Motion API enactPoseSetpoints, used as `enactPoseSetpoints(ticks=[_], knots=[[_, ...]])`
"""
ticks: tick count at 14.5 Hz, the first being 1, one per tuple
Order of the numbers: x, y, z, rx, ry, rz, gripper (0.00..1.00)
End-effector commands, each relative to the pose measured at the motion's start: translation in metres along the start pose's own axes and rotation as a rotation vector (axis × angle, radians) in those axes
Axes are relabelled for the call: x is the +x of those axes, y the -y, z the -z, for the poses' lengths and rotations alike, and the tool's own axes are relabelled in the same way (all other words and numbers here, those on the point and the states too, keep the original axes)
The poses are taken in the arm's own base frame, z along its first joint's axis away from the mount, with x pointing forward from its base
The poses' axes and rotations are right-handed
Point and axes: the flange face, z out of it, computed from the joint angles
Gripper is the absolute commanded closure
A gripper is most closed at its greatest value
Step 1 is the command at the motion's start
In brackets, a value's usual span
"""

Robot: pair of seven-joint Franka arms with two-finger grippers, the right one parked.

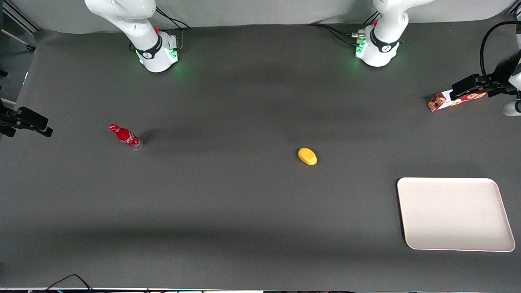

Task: Place red cookie box on tray
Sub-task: 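Lower the open left gripper over the red cookie box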

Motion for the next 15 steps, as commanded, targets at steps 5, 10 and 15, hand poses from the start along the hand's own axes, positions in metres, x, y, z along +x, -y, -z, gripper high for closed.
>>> enactPoseSetpoints(ticks=[5,10,15], knots=[[-0.004,-0.004,0.001,-0.007,0.004,0.006,0.00],[-0.008,0.014,-0.003,-0.001,0.051,0.035,0.00],[-0.037,0.080,0.003,0.027,0.139,0.016,0.00]])
